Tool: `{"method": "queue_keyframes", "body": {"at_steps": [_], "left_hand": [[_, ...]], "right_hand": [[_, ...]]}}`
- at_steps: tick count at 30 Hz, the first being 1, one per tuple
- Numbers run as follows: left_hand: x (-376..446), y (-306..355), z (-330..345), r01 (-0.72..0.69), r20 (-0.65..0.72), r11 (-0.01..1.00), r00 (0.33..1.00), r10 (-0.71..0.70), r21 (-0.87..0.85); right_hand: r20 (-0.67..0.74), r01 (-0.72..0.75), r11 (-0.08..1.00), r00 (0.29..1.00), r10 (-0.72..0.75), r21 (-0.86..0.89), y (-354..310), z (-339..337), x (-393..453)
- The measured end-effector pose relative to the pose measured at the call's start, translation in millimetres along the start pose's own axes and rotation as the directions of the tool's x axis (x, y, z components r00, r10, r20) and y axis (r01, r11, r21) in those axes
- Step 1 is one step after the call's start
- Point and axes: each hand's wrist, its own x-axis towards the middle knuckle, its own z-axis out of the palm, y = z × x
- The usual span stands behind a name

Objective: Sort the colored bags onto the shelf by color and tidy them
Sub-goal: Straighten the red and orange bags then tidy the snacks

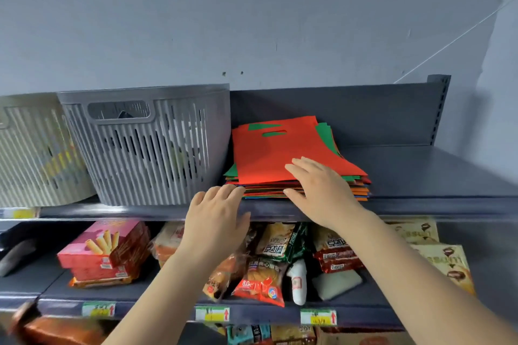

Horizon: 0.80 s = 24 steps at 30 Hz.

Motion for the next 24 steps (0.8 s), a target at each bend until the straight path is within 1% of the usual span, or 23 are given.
{"method": "queue_keyframes", "body": {"at_steps": [2,4,5,10,12,15,17,19,21,24], "left_hand": [[8.6,-2.4,10.0,0.021,-0.03,1.0,0.999,-0.02,0.018],[14.4,-4.7,17.5,0.037,-0.033,0.999,0.999,-0.036,0.019],[16.0,-5.8,20.4,0.043,-0.039,0.999,0.998,-0.043,0.008],[27.4,-10.4,24.4,0.033,-0.06,0.998,0.998,-0.036,-0.054],[35.4,-10.5,28.2,0.025,-0.061,0.997,0.998,-0.03,-0.072],[47.4,-9.3,39.3,0.028,-0.006,0.996,1.0,-0.029,-0.08],[53.1,-7.8,47.4,0.033,0.053,0.997,0.998,-0.029,-0.077],[57.2,-5.8,53.2,0.033,0.08,0.996,0.996,-0.027,-0.082],[58.6,-3.6,56.3,0.019,0.065,0.995,0.998,-0.012,-0.099],[57.7,-1.6,57.9,-0.035,-0.005,0.984,0.999,0.035,-0.173]], "right_hand": [[0.038,0.035,0.999,0.999,-0.035,0.001,10.9,8.1,17.2],[0.09,0.058,0.998,0.994,-0.059,0.02,17.0,13.6,27.8],[0.092,0.06,0.998,0.994,-0.063,0.03,19.3,15.8,31.1],[-0.008,-0.023,0.994,1.0,0.024,0.103,33.1,15.9,38.6],[-0.053,-0.062,0.997,0.996,0.065,0.055,39.8,16.7,41.8],[-0.123,-0.155,0.988,0.981,0.151,-0.024,51.9,19.0,44.1],[-0.147,-0.202,0.979,0.969,0.197,-0.018,57.9,19.4,43.1],[-0.174,-0.224,0.975,0.96,0.219,-0.006,63.2,19.5,42.1],[-0.202,-0.23,0.973,0.954,0.223,-0.012,67.4,18.1,39.5],[-0.215,-0.25,0.966,0.949,0.232,-0.063,72.1,14.6,34.1]]}}
